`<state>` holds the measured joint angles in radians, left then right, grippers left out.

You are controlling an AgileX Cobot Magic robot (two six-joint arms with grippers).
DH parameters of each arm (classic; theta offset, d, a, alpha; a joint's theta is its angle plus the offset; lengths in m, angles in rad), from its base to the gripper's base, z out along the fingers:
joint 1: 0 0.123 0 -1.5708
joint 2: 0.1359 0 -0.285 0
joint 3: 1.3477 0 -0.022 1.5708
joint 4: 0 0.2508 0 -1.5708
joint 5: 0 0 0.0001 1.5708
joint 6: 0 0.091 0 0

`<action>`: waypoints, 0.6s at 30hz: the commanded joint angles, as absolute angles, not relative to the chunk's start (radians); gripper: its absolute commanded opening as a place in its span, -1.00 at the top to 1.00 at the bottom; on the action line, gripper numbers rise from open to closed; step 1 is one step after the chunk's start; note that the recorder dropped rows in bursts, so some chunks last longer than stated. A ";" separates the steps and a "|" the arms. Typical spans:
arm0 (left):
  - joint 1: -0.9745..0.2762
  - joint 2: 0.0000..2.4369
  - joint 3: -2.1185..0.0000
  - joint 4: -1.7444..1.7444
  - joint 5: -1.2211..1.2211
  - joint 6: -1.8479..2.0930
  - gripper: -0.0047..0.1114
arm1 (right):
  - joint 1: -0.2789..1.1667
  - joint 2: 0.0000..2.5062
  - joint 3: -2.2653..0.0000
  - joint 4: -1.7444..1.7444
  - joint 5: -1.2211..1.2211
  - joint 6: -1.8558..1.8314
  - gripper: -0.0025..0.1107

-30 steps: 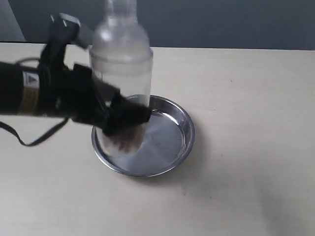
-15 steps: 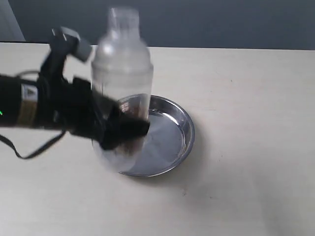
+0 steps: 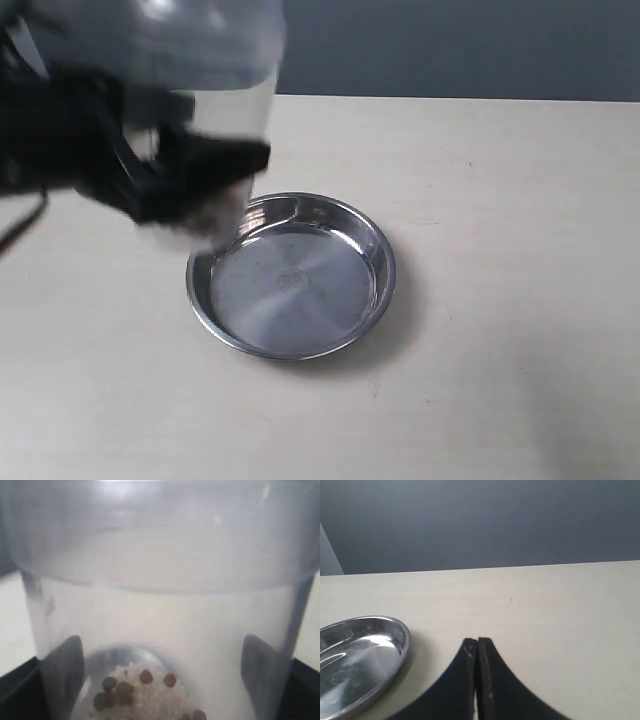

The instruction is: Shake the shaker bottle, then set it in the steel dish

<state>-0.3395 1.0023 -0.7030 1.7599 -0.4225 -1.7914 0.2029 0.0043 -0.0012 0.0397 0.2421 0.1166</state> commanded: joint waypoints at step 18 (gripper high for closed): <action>-0.375 1.024 -0.493 1.652 -0.403 -1.678 0.91 | 0.199 0.000 0.000 0.043 0.231 0.117 0.97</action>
<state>-0.3466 0.9300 -0.6747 1.6994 -0.4219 -1.7779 0.2029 0.0043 -0.0012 0.0397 0.2421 0.1166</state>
